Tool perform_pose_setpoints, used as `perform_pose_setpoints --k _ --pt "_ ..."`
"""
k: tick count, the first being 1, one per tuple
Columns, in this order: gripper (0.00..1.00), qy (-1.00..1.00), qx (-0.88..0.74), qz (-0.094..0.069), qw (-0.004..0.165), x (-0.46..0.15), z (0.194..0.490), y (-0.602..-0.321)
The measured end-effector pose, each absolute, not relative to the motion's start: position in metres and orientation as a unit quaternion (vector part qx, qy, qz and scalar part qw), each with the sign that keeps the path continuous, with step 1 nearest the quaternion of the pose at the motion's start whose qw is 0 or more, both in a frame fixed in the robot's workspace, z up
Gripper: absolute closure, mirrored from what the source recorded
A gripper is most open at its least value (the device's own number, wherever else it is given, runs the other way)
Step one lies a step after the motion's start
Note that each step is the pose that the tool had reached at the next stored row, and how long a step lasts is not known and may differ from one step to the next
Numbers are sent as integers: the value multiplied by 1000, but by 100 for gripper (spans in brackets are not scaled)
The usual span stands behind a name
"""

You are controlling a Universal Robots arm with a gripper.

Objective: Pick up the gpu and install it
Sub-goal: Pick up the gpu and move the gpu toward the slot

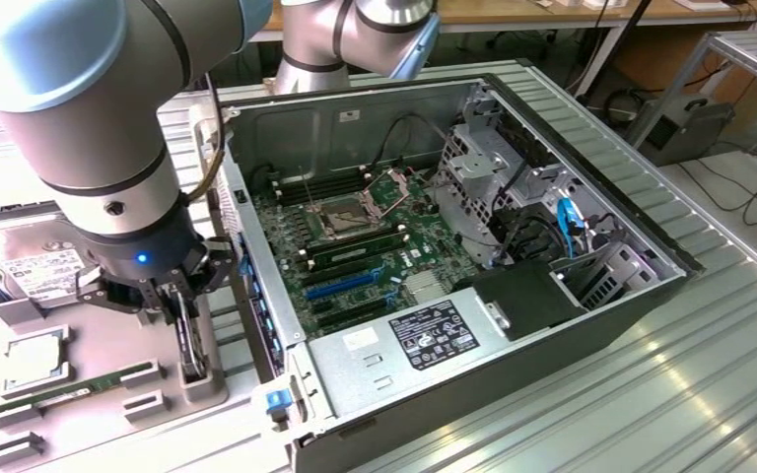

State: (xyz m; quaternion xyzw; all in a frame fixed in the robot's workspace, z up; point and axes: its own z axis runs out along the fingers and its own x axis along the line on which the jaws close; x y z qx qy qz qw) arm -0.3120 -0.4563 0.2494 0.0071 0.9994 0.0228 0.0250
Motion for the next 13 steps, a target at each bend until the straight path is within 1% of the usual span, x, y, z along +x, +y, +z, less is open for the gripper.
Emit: perform_pose_setpoints --k 5,7,13 --pt "74 999 6 23 25 -312 269 -456" --pt "74 999 5 23 25 -312 286 -456" --pt "74 999 5 23 25 -312 317 -457"
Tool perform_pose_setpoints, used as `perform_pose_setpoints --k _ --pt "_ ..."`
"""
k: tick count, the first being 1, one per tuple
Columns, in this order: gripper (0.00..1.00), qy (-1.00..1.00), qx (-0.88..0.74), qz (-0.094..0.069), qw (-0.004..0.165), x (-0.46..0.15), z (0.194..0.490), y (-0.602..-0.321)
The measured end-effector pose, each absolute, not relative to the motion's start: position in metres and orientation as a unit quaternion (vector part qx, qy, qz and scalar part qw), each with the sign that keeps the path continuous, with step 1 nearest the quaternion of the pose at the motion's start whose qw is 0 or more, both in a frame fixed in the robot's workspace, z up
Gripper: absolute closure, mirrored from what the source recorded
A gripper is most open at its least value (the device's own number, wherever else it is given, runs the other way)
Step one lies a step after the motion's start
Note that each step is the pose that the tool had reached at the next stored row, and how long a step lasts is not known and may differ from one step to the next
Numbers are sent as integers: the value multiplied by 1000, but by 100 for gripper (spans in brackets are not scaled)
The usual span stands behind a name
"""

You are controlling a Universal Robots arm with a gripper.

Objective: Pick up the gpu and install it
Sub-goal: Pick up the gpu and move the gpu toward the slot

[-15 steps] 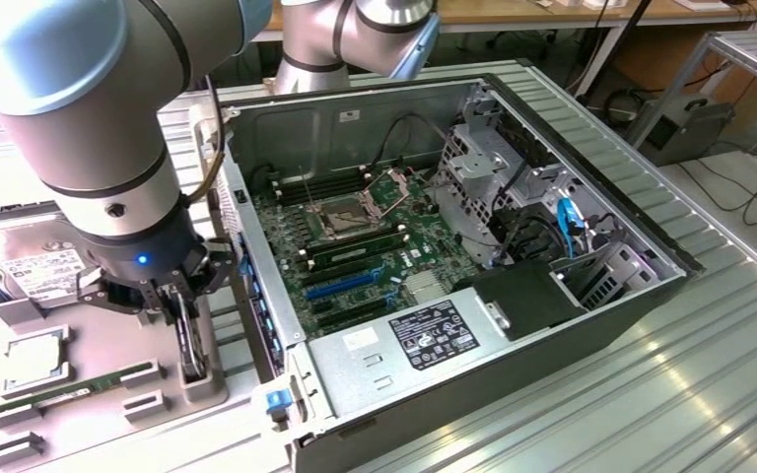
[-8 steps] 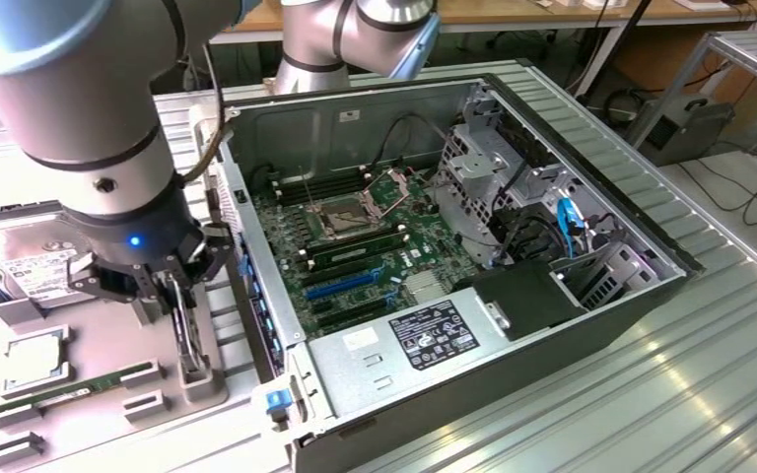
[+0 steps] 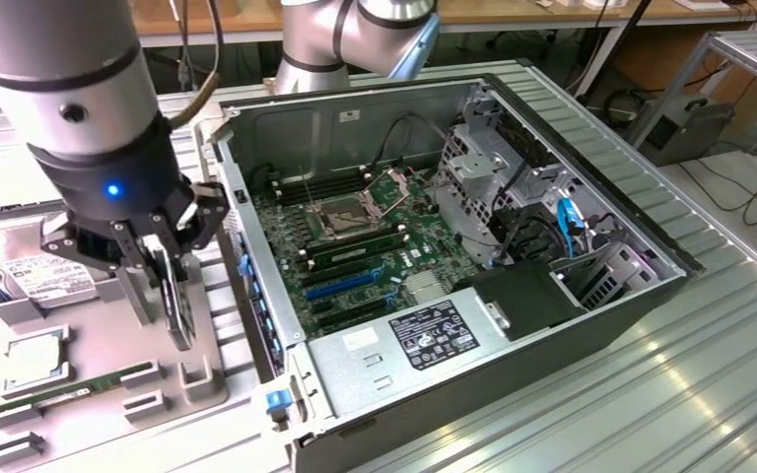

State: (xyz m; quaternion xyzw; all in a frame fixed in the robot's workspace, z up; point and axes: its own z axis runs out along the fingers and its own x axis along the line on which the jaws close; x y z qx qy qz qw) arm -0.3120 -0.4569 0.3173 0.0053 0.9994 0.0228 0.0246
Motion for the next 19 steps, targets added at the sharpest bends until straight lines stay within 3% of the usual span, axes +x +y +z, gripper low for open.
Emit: perform_pose_setpoints --k 19 --pt "74 1000 5 23 21 -284 426 -467"
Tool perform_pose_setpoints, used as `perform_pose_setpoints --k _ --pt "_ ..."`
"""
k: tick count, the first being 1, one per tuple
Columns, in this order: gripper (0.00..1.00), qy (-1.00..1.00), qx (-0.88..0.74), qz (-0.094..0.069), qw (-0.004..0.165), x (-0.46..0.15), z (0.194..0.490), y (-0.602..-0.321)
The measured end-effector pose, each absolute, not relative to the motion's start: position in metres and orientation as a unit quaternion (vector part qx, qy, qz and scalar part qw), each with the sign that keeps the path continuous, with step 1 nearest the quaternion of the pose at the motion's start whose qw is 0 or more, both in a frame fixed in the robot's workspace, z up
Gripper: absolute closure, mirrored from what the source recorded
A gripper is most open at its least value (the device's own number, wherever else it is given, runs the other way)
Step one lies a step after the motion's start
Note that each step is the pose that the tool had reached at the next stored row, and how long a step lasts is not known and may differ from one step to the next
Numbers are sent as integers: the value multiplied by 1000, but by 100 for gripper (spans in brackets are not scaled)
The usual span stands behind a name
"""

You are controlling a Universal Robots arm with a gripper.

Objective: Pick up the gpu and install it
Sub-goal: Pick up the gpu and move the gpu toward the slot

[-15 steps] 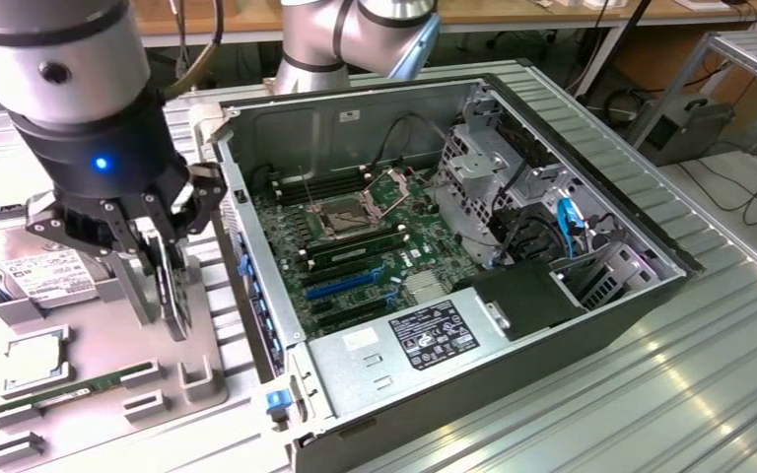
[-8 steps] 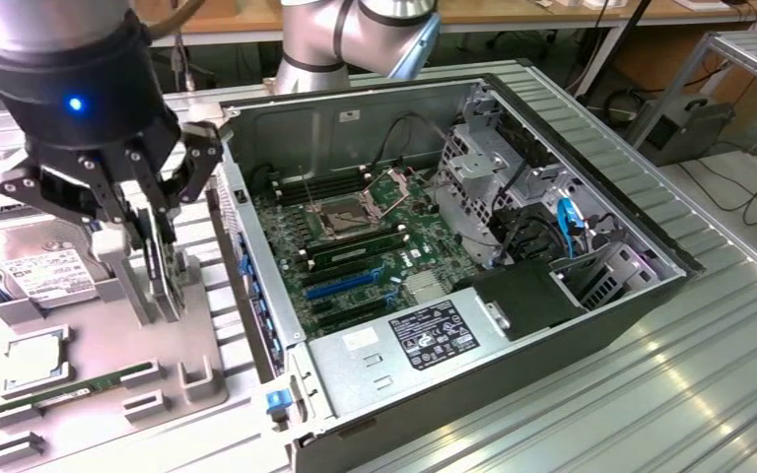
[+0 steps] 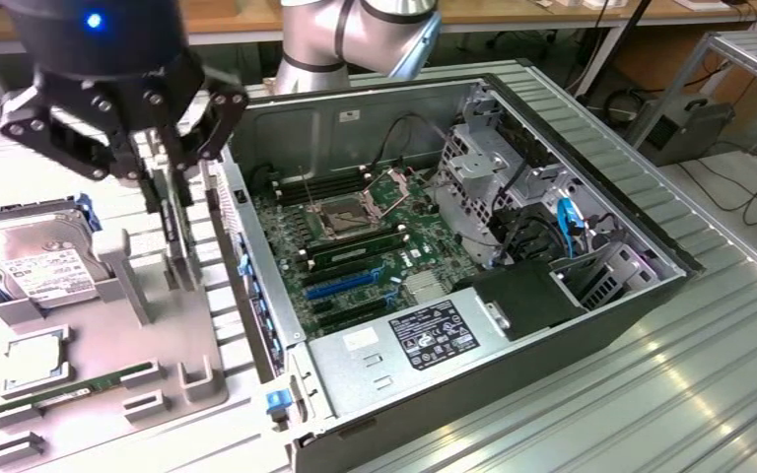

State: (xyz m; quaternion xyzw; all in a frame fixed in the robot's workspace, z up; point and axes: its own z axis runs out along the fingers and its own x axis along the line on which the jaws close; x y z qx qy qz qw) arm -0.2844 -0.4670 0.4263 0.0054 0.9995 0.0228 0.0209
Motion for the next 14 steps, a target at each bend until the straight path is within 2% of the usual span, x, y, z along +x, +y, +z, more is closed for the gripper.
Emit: perform_pose_setpoints --k 7,14 --pt "74 1000 6 23 13 -250 459 -471" --pt "74 1000 6 23 4 -216 461 -471"
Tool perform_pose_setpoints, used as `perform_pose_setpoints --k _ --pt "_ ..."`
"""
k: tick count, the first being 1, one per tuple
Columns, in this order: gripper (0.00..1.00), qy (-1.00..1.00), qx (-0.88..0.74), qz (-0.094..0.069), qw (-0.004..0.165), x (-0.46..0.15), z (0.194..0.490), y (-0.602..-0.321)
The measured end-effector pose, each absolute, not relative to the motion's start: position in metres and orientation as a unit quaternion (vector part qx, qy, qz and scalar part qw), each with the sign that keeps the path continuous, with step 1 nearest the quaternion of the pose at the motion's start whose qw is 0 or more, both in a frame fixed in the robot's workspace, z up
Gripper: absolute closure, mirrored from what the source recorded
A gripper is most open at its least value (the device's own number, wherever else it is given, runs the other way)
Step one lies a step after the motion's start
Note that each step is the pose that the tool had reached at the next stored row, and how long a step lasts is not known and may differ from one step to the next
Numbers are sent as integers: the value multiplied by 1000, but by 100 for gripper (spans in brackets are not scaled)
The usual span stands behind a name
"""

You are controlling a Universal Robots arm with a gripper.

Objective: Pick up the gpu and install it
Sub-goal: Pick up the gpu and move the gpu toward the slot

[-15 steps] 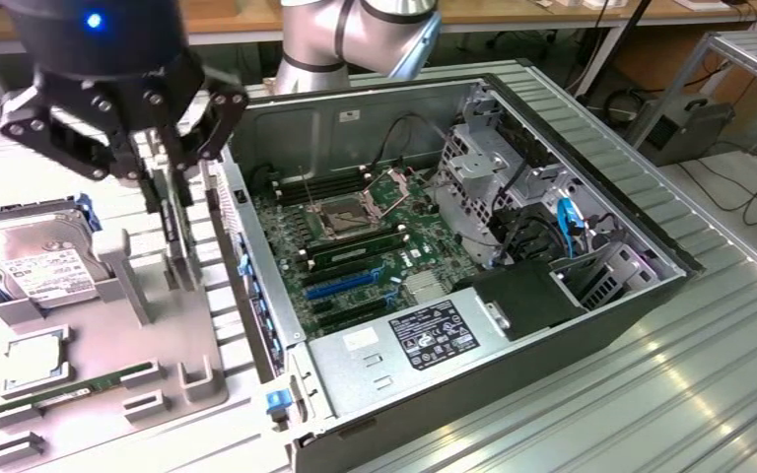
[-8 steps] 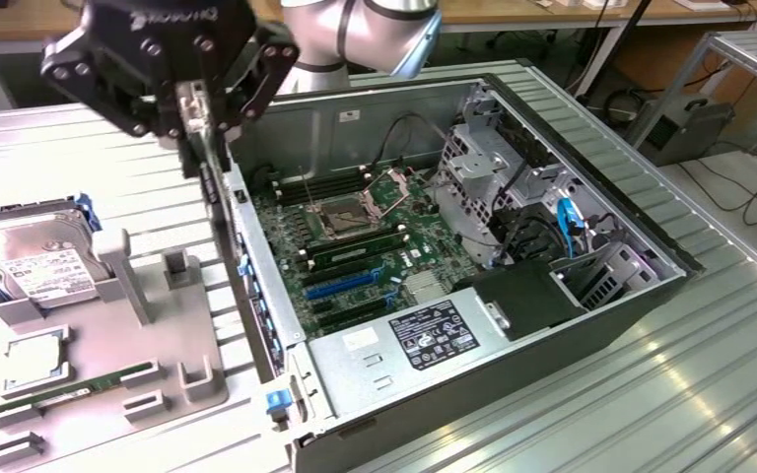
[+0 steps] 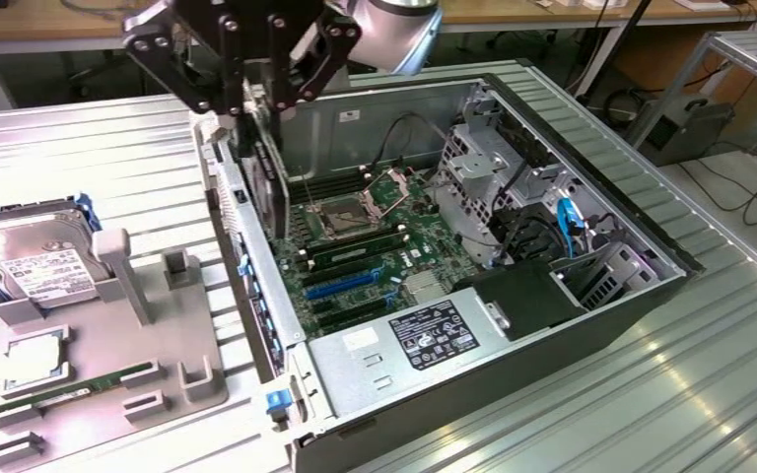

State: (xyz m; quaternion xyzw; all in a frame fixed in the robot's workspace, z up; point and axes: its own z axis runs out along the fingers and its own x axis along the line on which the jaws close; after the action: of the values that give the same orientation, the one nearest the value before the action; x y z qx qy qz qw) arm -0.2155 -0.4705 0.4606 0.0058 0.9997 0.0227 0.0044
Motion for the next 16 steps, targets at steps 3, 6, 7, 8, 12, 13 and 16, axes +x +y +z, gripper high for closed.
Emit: perform_pose_setpoints --k 3,6,7,8,12,13,16 --pt "74 1000 6 23 2 -202 456 -471" --pt "74 1000 6 23 1 -188 451 -471" --pt "74 1000 6 23 1 -184 449 -471" --pt "74 1000 6 23 1 -178 447 -470" --pt "74 1000 6 23 0 -157 438 -470" --pt "74 1000 6 23 0 -152 436 -470" --pt "74 1000 6 23 0 -138 431 -470"
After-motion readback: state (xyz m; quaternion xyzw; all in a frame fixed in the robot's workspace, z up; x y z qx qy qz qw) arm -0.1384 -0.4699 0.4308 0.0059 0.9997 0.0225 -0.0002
